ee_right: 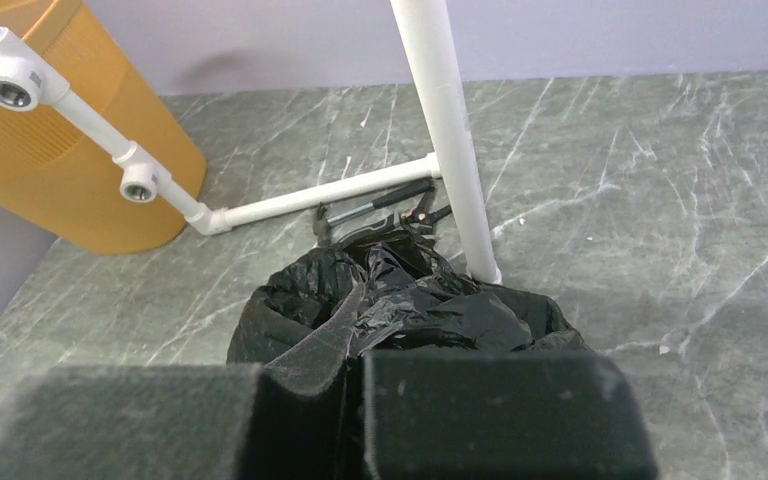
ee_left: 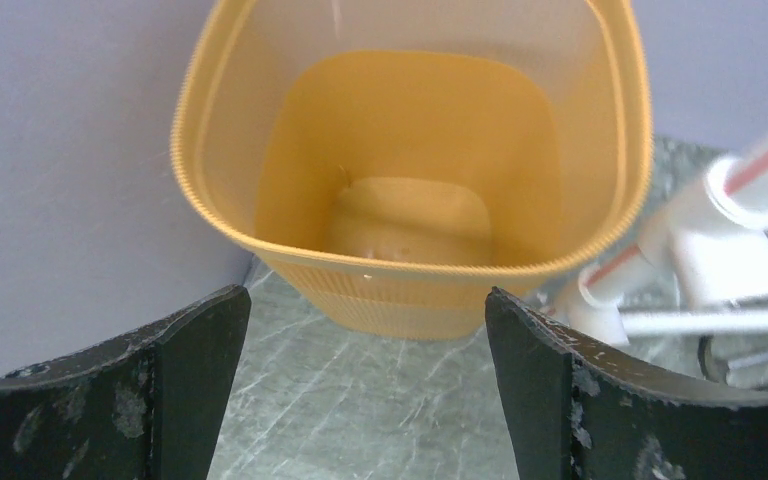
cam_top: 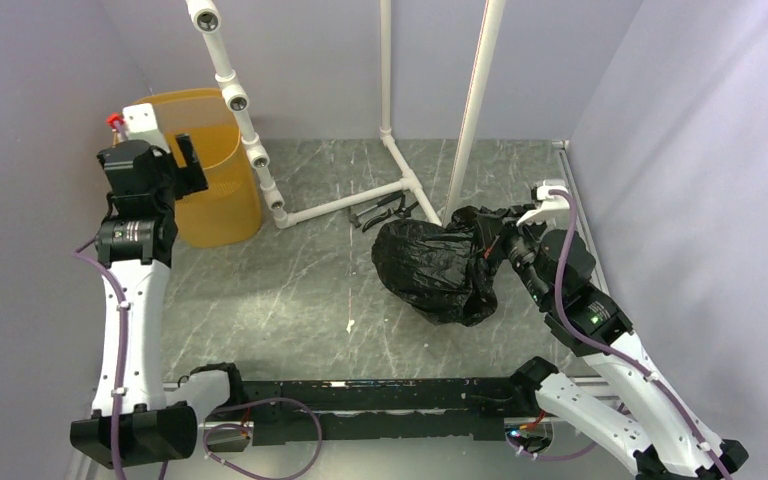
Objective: Put the trash bags into the trash bin
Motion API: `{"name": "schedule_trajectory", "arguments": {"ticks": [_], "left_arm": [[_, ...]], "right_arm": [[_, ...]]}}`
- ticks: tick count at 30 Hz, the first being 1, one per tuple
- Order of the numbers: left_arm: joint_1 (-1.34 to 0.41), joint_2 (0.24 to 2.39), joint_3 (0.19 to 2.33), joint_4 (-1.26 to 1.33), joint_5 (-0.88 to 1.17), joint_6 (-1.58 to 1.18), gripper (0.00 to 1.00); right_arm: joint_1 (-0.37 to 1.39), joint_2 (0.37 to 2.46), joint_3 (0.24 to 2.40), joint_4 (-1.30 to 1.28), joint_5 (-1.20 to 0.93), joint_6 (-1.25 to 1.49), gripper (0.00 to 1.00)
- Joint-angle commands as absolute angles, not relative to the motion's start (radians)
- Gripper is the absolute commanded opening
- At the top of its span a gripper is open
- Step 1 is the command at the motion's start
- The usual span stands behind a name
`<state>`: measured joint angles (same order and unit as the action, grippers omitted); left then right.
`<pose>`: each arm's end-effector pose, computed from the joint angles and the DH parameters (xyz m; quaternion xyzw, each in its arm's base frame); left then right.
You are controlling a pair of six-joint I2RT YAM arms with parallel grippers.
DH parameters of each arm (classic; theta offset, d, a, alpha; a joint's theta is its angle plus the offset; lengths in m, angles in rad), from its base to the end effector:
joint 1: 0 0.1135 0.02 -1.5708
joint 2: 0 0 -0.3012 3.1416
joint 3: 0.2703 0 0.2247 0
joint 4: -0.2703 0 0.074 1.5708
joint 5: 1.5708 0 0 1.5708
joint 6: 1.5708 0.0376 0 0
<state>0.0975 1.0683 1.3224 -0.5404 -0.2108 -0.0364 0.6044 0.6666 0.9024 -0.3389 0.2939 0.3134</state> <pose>0.1741 0.0249 0.4587 -0.1161 0.7903 0.1024 0.5928 0.0796 0.0417 0.3973 -0.0095 0.7411 0.1960 0.6421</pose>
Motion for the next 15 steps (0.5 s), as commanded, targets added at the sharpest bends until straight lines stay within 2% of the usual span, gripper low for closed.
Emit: {"name": "schedule_trajectory", "arguments": {"ticks": [1, 6, 12, 15], "left_arm": [[0.183, 1.086, 1.35, -0.473, -0.287, -0.247, 0.93], [0.264, 1.193, 1.453, -0.551, -0.255, -0.377, 0.93], [0.279, 1.244, 1.46, -0.56, -0.252, -0.387, 0.93], [0.281, 1.234, 1.428, -0.508, -0.18, -0.33, 0.93]], "right_arm": [[0.601, 0.645, 0.947, -0.319, 0.291, 0.296, 0.0], [0.601, 0.639, 0.946, -0.316, 0.287, 0.299, 0.0], [0.601, 0.634, 0.948, -0.313, 0.278, 0.303, 0.0], [0.601, 0.632, 0.946, -0.313, 0.278, 0.303, 0.0]]}}
